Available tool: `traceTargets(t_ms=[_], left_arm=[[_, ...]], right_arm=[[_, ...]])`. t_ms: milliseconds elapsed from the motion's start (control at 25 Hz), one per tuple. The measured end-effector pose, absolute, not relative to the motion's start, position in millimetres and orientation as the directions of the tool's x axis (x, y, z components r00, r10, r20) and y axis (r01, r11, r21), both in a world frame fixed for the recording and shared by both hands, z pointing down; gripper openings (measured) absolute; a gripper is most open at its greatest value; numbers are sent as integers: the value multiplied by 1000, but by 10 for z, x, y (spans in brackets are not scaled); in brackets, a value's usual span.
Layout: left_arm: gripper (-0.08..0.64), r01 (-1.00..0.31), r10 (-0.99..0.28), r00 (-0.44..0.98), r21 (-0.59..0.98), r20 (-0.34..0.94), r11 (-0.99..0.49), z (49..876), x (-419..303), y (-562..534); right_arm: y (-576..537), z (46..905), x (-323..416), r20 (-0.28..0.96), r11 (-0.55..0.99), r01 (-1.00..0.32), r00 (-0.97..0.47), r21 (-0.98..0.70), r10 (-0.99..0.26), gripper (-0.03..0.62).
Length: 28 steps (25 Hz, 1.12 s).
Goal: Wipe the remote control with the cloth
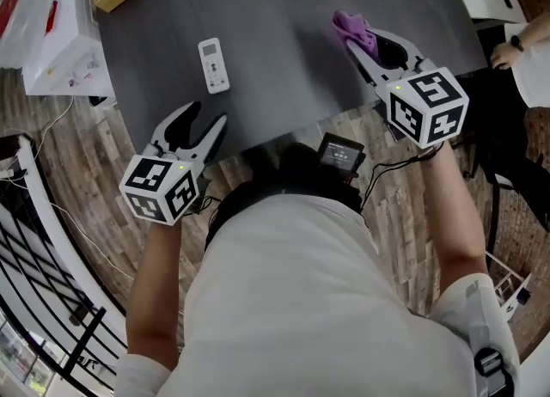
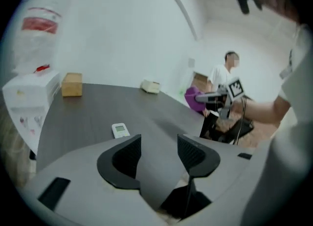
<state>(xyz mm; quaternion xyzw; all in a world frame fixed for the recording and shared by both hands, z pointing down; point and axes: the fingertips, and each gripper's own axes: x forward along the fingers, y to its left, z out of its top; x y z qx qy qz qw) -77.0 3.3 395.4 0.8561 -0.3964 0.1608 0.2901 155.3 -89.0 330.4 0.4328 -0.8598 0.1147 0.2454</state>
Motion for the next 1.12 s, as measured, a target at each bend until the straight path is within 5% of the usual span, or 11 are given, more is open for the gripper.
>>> traceTargets(t_ms=[200,480,760,1120], left_arm=[[164,-626,-696,678,681,235,-380,3457,-695,443],[63,-465,-738,673,803,47,-372,3187,0,1154],[57,-451,-760,650,812,14,-370,2950,589,1802],[49,-444,-783,622,821,-5,-358,2856,467,2216]], right_arm=[[-348,3252,1400,463,617,-766,-619,-179,-634,100],[332,3455,1801,420,473,-739,-666,-479,-616,100],[1081,3565,2463,465,300,-713,-661,-634,-589,100],[1385,3064,2400,376,393,-679,-697,-620,-611,100]])
